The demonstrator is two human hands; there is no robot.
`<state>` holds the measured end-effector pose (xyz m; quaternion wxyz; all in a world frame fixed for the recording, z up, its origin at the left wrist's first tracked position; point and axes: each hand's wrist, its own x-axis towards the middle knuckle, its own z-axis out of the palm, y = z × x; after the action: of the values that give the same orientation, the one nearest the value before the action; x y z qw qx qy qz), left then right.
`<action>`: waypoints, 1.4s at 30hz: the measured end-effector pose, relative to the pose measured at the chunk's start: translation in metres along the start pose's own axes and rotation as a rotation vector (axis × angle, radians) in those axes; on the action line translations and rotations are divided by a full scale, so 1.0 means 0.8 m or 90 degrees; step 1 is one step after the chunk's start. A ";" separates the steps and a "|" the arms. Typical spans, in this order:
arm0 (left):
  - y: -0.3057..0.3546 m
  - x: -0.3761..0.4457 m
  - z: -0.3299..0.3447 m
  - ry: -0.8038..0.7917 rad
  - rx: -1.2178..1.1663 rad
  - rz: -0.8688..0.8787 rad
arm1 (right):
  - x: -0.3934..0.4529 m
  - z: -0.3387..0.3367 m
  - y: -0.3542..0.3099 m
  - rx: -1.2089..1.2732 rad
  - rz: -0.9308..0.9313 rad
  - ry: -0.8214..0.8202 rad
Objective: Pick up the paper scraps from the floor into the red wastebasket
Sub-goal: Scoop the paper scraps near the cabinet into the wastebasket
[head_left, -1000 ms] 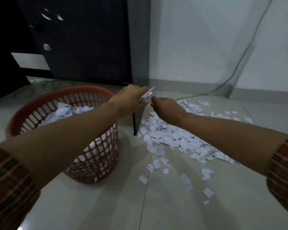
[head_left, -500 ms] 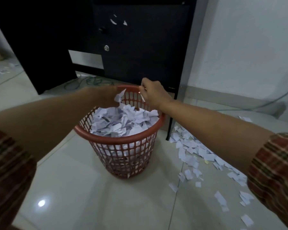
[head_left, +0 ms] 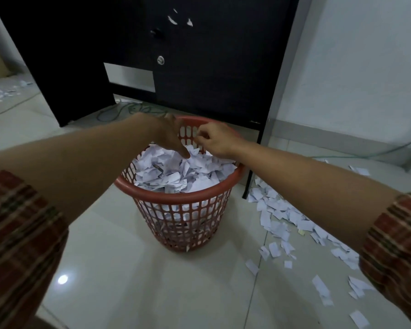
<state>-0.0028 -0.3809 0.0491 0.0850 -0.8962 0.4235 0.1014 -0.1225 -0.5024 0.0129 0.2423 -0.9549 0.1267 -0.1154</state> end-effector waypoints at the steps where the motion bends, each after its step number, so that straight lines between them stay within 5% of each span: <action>1: 0.003 0.002 0.003 0.012 0.041 0.000 | -0.001 0.001 0.006 -0.020 -0.013 0.031; 12: 0.031 0.016 0.006 0.069 0.051 0.194 | 0.000 -0.006 0.026 -0.066 -0.053 0.203; 17: 0.046 0.017 0.008 0.024 0.011 0.227 | -0.006 -0.010 0.036 -0.067 -0.056 0.249; 22: 0.067 0.011 0.007 -0.123 -0.163 0.248 | -0.010 -0.018 0.046 -0.066 -0.041 0.269; 30: 0.057 0.017 0.050 -0.312 0.222 0.147 | -0.015 -0.023 0.049 -0.078 -0.035 0.255; 37: 0.054 0.017 0.033 -0.177 0.039 0.177 | -0.015 -0.023 0.053 -0.075 -0.036 0.245; 42: 0.083 0.008 0.008 0.062 -0.044 0.246 | -0.018 -0.029 0.056 -0.082 -0.031 0.266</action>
<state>-0.0511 -0.4260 0.0365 0.0124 -0.8044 0.5875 0.0870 -0.1506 -0.5465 0.0082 0.1461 -0.9266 0.1585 -0.3081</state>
